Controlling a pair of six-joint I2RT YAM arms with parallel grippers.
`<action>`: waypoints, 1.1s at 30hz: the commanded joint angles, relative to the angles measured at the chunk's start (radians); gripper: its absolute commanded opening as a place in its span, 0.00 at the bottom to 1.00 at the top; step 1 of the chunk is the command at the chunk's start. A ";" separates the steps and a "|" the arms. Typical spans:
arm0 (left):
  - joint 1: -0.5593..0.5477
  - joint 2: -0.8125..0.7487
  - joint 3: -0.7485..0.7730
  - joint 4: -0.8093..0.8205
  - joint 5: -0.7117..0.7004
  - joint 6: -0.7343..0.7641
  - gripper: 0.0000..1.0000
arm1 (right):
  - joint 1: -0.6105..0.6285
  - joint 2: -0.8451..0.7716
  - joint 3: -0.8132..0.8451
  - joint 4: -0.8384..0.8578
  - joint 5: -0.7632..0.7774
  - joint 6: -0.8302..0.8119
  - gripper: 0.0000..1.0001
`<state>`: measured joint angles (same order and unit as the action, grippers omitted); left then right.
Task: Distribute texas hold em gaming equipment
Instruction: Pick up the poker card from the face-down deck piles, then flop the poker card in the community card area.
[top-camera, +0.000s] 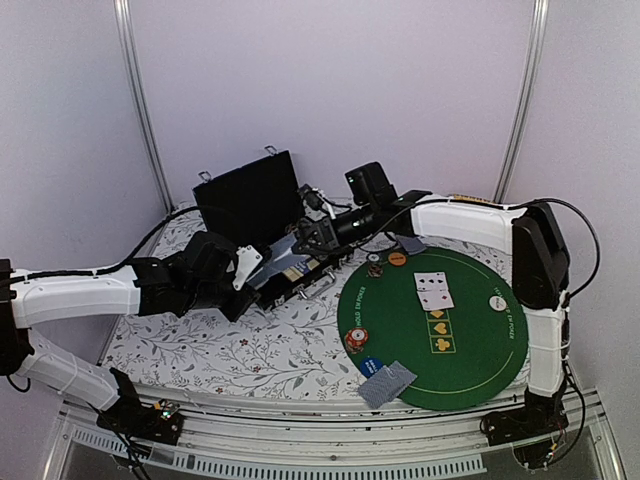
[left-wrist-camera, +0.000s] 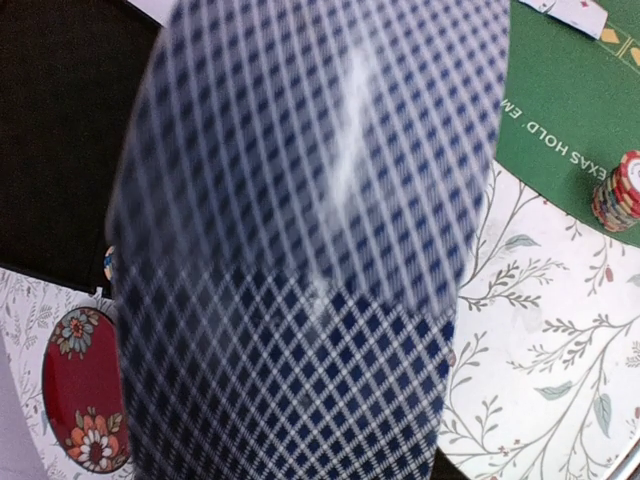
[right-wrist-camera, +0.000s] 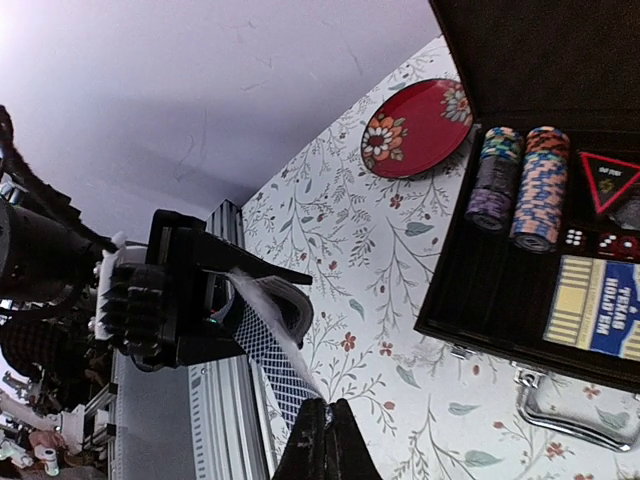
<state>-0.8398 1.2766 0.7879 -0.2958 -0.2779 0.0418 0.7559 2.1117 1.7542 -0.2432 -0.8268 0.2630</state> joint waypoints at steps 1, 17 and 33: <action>-0.010 0.004 0.008 0.032 -0.004 0.006 0.38 | -0.051 -0.152 -0.057 -0.057 0.095 -0.043 0.01; -0.011 0.010 0.010 0.038 -0.004 0.007 0.38 | -0.120 -0.457 -0.266 -0.790 1.280 -0.001 0.02; -0.011 0.004 0.010 0.042 0.003 0.008 0.38 | -0.121 -0.330 -0.395 -1.047 1.397 0.265 0.02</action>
<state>-0.8402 1.2816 0.7883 -0.2817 -0.2779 0.0418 0.6399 1.7332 1.3758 -1.2377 0.5694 0.4606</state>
